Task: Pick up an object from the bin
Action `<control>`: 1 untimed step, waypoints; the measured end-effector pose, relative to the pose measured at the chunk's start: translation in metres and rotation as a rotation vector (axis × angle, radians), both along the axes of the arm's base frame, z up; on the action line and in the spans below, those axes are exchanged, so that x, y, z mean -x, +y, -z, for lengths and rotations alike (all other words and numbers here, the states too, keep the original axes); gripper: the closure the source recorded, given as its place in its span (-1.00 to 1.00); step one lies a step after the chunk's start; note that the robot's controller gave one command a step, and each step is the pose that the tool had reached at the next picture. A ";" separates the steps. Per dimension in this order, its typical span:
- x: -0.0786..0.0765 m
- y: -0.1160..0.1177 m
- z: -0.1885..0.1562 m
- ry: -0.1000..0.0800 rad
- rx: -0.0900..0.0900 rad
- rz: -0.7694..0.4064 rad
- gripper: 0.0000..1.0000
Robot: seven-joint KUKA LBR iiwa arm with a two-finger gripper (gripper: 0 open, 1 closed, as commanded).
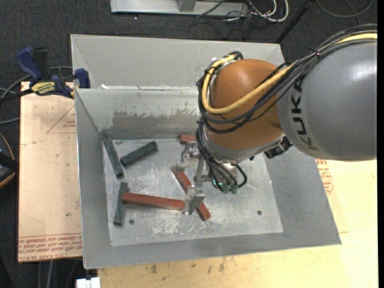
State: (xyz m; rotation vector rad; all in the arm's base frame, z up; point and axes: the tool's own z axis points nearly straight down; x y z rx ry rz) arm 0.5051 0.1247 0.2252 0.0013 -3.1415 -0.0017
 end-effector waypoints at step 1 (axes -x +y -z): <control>-0.008 0.001 0.046 -0.007 -0.001 -0.060 -1.00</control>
Offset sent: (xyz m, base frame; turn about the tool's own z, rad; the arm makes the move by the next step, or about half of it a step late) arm 0.0334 0.0096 -0.1388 0.0415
